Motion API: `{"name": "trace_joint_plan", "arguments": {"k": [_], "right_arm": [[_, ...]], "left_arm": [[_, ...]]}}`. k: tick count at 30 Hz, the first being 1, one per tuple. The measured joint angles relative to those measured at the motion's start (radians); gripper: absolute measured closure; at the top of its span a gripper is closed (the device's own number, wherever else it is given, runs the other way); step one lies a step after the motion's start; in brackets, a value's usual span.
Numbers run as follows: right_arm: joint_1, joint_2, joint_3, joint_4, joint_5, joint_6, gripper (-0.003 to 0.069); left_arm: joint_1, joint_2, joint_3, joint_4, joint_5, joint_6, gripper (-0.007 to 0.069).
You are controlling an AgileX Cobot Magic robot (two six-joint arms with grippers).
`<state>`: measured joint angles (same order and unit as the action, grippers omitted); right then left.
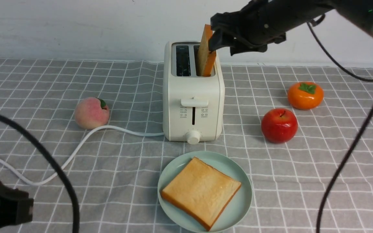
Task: Take toasted bread from bread machine on grey coffee table place on plate.
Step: 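Grasp the toast slice in the toaster and pull it up out of the slot with the right gripper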
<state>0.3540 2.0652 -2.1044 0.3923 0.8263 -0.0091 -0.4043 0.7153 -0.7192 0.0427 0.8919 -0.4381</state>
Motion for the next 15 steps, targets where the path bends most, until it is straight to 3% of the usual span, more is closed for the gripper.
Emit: {"name": "trace_joint_plan", "arguments": {"k": [3, 5, 7, 11, 15], "right_arm": [[0.000, 0.125, -0.118, 0.011, -0.003, 0.000, 0.0104], [0.001, 0.194, -0.180, 0.007, -0.003, 0.001, 0.0118], [-0.001, 0.222, -0.221, 0.000, -0.016, 0.009, 0.0198], [0.001, 0.221, -0.267, -0.006, 0.011, 0.004, 0.0553], [0.000, 0.155, -0.310, -0.048, 0.081, 0.004, 0.0553]], "left_arm": [[0.000, -0.063, 0.035, -0.003, 0.006, -0.027, 0.0638], [0.000, -0.099, 0.051, -0.004, 0.020, -0.050, 0.0638], [0.000, -0.126, 0.054, -0.005, 0.037, -0.061, 0.0638], [0.000, -0.164, 0.054, -0.002, 0.044, -0.068, 0.0638], [0.000, -0.169, 0.054, 0.006, 0.042, -0.069, 0.0638]]}}
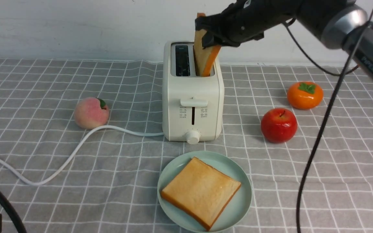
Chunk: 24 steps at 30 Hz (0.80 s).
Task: Take toasted bread from bread machine on grey coffee table place on plate.
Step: 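Grasp the toast slice in the toaster and pull it up out of the slot with the right gripper, then place the held slice of bread on top of the slice on the plate with the right gripper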
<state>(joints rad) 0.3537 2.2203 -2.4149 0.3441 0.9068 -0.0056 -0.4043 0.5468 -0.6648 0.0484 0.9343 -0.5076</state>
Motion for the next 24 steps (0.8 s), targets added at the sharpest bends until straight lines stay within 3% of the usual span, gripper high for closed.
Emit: {"name": "trace_joint_plan", "arguments": {"k": [8, 12, 18, 24], "right_arm": [[0.001, -0.317, -0.037, -0.123, 0.326, -0.008, 0.0550], [0.001, -0.437, 0.005, -0.124, 0.356, -0.020, 0.0550], [0.001, -0.658, 0.342, -0.064, 0.361, -0.022, 0.0550], [0.001, -0.724, 0.783, 0.167, 0.357, -0.112, 0.0550]], "left_arm": [[0.000, 0.000, 0.002, 0.019, -0.066, -0.001, 0.0638], [0.000, 0.002, 0.004, 0.018, -0.112, -0.001, 0.0638], [0.000, 0.002, 0.007, 0.022, -0.149, -0.001, 0.0638], [0.000, 0.002, 0.008, 0.022, -0.149, -0.001, 0.0638]]}}
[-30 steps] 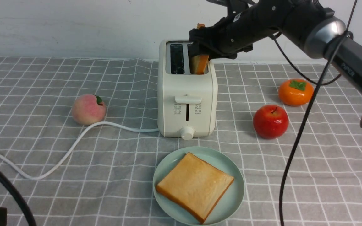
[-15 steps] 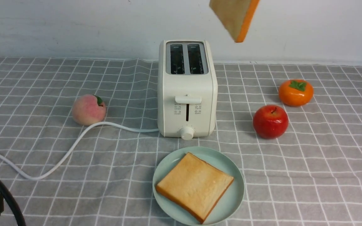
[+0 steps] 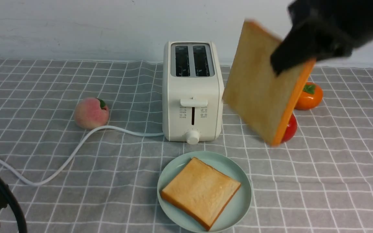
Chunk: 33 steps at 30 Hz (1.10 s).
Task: Take toasted bread from bread machine on grey coffee table place on plate.
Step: 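Place the held slice of bread on top of the slice on the plate with the right gripper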
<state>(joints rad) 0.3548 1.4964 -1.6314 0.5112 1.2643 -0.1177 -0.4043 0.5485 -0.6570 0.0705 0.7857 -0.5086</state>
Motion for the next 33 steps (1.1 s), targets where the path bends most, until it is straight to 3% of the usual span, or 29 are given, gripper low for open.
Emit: {"name": "trace_joint_plan", "arguments": {"k": [4, 10, 14, 17, 23, 33], "right_arm": [[0.000, 0.031, 0.242, 0.153, -0.132, -0.092, 0.0550], [0.000, 0.116, 0.383, 0.306, -0.293, -0.164, 0.0544], [0.000, 0.164, 0.388, 0.384, -0.317, -0.222, 0.0501], [0.000, 0.211, 0.388, 0.431, -0.344, -0.269, 0.0409], [-0.003, 0.249, 0.388, 0.404, -0.362, -0.278, 0.0293], [-0.059, 0.200, 0.257, 0.149, -0.341, -0.259, 0.0272]], "left_arm": [[0.000, 0.000, 0.000, 0.000, 0.000, 0.000, 0.0638], [0.000, 0.000, 0.000, 0.000, 0.000, 0.000, 0.0638], [0.000, 0.000, 0.000, -0.001, 0.001, 0.000, 0.0638], [0.000, 0.000, 0.000, -0.001, 0.003, 0.000, 0.0638], [0.000, 0.000, 0.000, -0.003, 0.008, 0.000, 0.0638], [0.000, 0.000, 0.000, -0.004, 0.032, 0.000, 0.0638]]}}
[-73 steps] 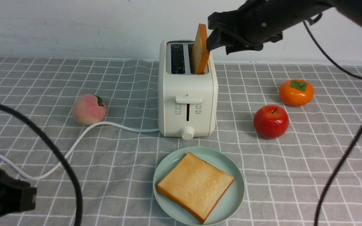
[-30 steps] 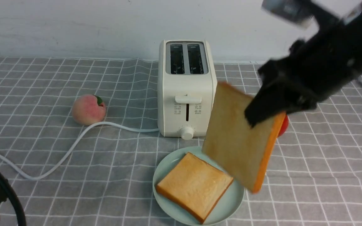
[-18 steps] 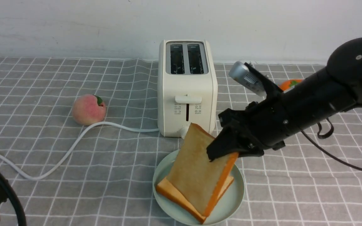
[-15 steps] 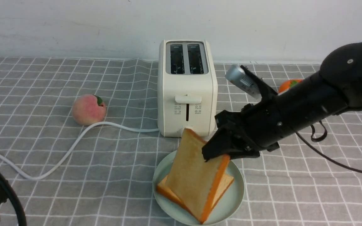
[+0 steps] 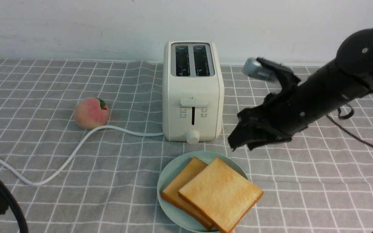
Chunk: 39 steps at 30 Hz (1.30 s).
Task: Take toasted bread from bread machine on grey coffee table place on plate.
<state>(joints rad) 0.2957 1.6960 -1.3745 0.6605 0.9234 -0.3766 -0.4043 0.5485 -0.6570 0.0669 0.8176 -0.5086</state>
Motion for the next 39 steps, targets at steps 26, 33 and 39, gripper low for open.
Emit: {"name": "trace_joint_plan", "arguments": {"k": [26, 33, 39], "right_arm": [[-0.081, -1.312, 0.485, -0.845, -0.295, 0.603, 0.0671], [-0.081, -1.648, 0.992, -0.883, -0.830, 0.759, 0.0660], [-0.081, -1.680, 1.117, -0.913, -1.073, 0.784, 0.0639]], "left_arm": [[0.000, 0.000, 0.002, 0.000, -0.444, 0.000, 0.0638], [0.000, 0.029, 0.060, 0.000, -0.589, 0.000, 0.0638], [0.000, 0.089, 0.075, -0.007, -0.625, 0.000, 0.0638]]}}
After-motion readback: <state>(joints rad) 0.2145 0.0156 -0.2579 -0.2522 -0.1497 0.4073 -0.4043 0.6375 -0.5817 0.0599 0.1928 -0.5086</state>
